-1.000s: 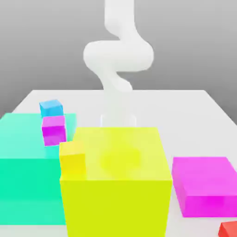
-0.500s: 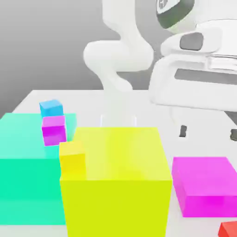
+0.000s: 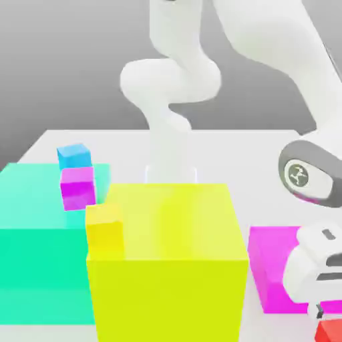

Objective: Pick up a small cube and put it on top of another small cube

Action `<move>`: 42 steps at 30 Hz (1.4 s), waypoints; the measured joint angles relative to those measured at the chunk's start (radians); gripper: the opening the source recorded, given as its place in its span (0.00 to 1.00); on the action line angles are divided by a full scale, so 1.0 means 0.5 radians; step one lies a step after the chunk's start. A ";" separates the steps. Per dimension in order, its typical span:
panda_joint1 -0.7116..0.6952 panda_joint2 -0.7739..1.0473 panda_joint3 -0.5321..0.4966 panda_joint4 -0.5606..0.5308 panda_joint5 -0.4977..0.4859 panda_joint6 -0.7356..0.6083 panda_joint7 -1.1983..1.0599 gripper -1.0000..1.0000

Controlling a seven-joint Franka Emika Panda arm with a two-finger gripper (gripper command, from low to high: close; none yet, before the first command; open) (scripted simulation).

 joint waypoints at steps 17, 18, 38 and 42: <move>-0.201 -0.229 -0.019 0.000 0.076 -0.260 -0.282 0.00; -0.240 -0.284 -0.039 -0.005 0.082 -0.309 -0.326 0.00; -0.876 -1.447 -0.473 -0.344 0.735 -1.003 -1.227 0.00; -0.881 -1.389 -0.472 -0.437 0.733 -0.856 -1.224 1.00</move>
